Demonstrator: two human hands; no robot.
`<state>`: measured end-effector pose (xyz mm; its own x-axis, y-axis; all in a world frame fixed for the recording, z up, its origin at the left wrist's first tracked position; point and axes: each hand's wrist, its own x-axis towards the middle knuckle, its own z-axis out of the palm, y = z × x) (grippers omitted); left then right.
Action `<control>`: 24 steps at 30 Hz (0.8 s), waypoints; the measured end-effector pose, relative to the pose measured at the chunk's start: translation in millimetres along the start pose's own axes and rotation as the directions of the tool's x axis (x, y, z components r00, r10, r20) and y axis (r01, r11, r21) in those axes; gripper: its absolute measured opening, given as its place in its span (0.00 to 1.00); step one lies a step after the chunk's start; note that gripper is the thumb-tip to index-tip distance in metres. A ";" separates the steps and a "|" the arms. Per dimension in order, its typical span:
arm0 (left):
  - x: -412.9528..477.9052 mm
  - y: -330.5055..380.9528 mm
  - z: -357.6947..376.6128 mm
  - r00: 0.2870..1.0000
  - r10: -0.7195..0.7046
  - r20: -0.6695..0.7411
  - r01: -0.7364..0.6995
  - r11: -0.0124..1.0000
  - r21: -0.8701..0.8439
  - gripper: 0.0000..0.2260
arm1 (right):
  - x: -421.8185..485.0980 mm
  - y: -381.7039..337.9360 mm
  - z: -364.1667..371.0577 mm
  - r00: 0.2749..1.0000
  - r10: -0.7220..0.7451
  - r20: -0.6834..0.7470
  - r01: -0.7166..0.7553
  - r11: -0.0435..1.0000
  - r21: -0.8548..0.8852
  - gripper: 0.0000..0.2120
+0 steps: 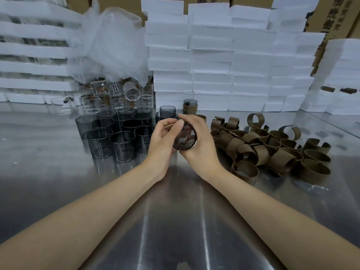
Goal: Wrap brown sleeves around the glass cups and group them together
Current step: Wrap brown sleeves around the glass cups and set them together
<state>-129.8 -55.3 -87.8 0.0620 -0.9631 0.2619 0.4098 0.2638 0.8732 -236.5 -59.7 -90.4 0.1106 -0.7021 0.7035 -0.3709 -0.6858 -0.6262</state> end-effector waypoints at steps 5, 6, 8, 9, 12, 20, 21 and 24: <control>2.1 -1.9 -0.3 1.000 0.004 -0.014 -0.003 0.997 0.073 0.22 | -0.1 -1.8 0.9 1.000 -0.002 0.000 0.002 1.000 -0.028 0.28; 2.6 -2.9 -0.8 1.000 0.003 -0.014 -0.002 0.997 0.083 0.22 | -0.2 -1.7 1.3 1.000 0.001 -0.001 -0.001 0.999 -0.037 0.29; 3.1 -4.2 -1.7 1.000 0.004 -0.013 -0.003 0.995 0.097 0.22 | 0.0 -0.6 1.9 1.000 0.015 0.003 -0.015 0.999 -0.050 0.30; 2.7 -4.5 -1.7 1.000 0.008 -0.012 -0.007 0.994 0.106 0.23 | 0.4 0.3 2.3 1.000 0.023 0.008 -0.023 0.998 -0.060 0.31; 1.3 -5.0 -1.3 1.000 0.011 0.007 -0.012 0.992 0.123 0.25 | 1.3 4.3 2.7 0.998 0.049 0.025 -0.047 0.996 -0.069 0.33; -2.7 -8.2 -1.3 0.993 0.080 0.082 -0.097 0.968 0.231 0.26 | 3.1 7.4 2.1 0.991 0.129 -0.027 -0.131 0.990 -0.050 0.29; -2.7 -8.1 -1.8 0.992 0.083 0.094 -0.103 0.965 0.242 0.26 | 3.4 7.1 1.9 0.990 0.139 -0.040 -0.140 0.989 -0.038 0.27; -2.4 -8.5 -2.0 0.991 0.075 0.114 -0.102 0.963 0.251 0.26 | 6.0 6.7 1.1 0.976 0.207 -0.072 -0.207 0.978 0.018 0.20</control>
<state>-131.7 -55.4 -96.7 -0.0113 -0.9281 0.3721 0.1602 0.3656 0.9169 -237.3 -68.7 -90.8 -0.0355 -0.8133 0.5807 -0.3694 -0.5292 -0.7638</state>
